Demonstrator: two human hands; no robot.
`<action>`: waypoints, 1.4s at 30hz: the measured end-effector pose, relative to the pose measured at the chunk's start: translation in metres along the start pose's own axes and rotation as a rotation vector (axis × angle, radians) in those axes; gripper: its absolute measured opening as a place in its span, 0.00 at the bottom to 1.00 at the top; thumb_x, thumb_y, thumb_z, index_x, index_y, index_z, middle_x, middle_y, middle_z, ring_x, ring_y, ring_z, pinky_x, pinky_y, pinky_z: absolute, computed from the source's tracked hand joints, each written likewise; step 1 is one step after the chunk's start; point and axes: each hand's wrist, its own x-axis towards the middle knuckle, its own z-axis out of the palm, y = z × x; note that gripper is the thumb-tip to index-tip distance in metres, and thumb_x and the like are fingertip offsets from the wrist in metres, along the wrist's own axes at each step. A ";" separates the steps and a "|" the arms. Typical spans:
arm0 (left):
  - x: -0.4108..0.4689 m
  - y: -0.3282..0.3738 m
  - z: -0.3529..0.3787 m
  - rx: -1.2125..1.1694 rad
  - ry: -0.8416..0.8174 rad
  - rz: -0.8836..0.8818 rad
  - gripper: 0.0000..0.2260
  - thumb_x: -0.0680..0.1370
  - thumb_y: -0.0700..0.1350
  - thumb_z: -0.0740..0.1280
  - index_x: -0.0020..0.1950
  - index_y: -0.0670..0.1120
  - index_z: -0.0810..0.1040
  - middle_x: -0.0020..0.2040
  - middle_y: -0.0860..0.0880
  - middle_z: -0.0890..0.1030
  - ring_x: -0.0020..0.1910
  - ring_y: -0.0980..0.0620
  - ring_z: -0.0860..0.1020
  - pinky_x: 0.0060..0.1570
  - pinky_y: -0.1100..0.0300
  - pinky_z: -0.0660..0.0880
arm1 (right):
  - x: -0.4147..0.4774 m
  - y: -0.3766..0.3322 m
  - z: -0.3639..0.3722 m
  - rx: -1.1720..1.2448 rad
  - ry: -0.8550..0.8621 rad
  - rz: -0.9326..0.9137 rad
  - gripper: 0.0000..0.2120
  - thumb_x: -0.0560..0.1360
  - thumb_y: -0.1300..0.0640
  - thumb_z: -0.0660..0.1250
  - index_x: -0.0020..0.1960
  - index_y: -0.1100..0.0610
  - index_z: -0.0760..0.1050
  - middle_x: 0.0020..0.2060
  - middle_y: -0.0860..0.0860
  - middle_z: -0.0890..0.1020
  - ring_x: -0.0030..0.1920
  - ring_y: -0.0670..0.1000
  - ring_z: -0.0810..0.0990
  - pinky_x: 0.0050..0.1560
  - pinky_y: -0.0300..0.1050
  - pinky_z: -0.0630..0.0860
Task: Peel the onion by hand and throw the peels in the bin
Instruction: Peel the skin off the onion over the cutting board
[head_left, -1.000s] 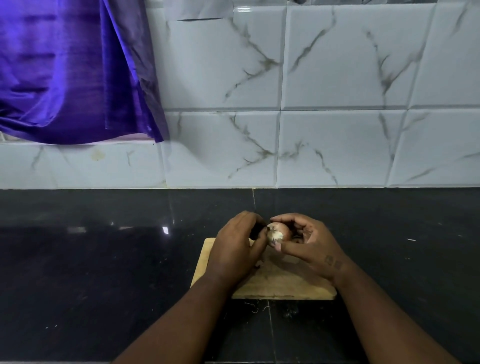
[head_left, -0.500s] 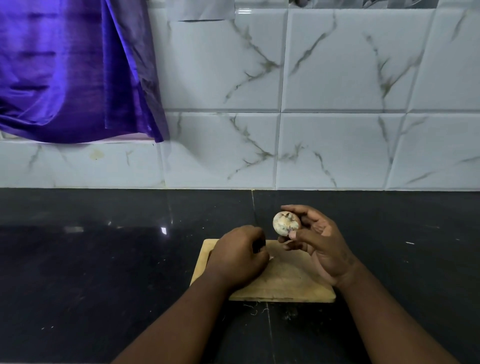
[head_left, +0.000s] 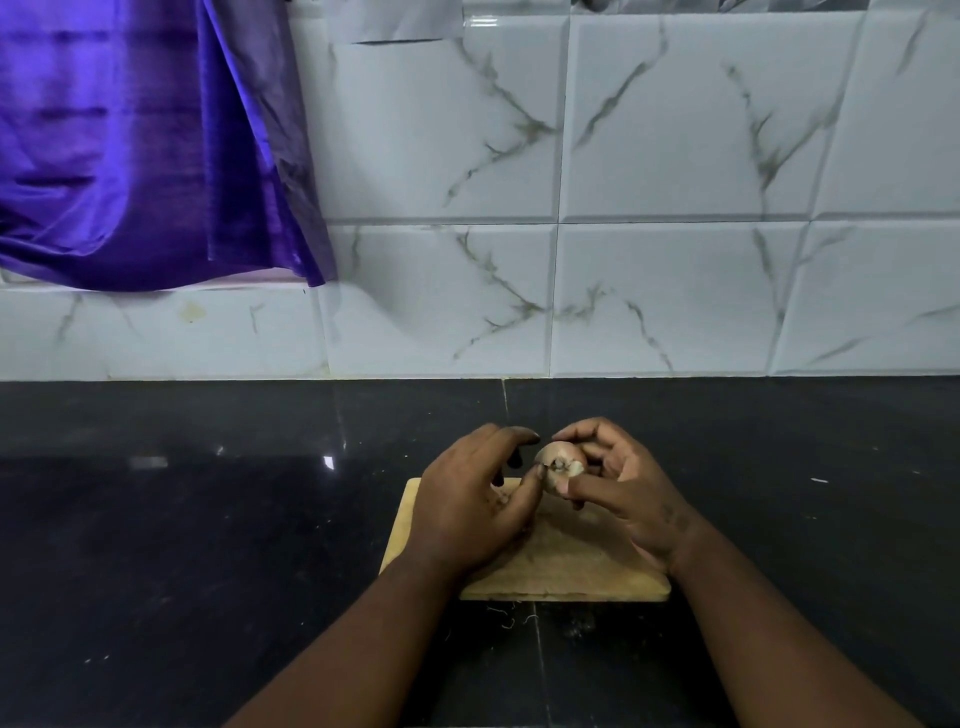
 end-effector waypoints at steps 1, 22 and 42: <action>0.000 0.000 0.000 0.009 0.003 0.020 0.12 0.79 0.52 0.69 0.60 0.50 0.83 0.48 0.56 0.83 0.44 0.56 0.79 0.44 0.57 0.78 | 0.000 0.000 0.000 -0.008 -0.006 -0.005 0.20 0.66 0.65 0.74 0.57 0.55 0.79 0.51 0.56 0.86 0.47 0.50 0.83 0.41 0.44 0.79; 0.001 -0.004 0.004 -0.130 -0.018 0.002 0.10 0.80 0.47 0.70 0.61 0.49 0.84 0.52 0.56 0.84 0.50 0.59 0.82 0.46 0.65 0.77 | 0.004 0.003 -0.003 -0.075 0.015 -0.101 0.20 0.68 0.69 0.76 0.57 0.56 0.82 0.52 0.58 0.86 0.49 0.54 0.84 0.43 0.43 0.81; 0.002 -0.002 0.005 0.082 0.012 -0.035 0.02 0.77 0.46 0.70 0.48 0.51 0.78 0.44 0.60 0.77 0.42 0.61 0.73 0.40 0.67 0.70 | 0.003 0.003 -0.002 -0.146 -0.039 -0.133 0.22 0.64 0.63 0.75 0.57 0.53 0.83 0.53 0.54 0.86 0.54 0.58 0.85 0.54 0.51 0.83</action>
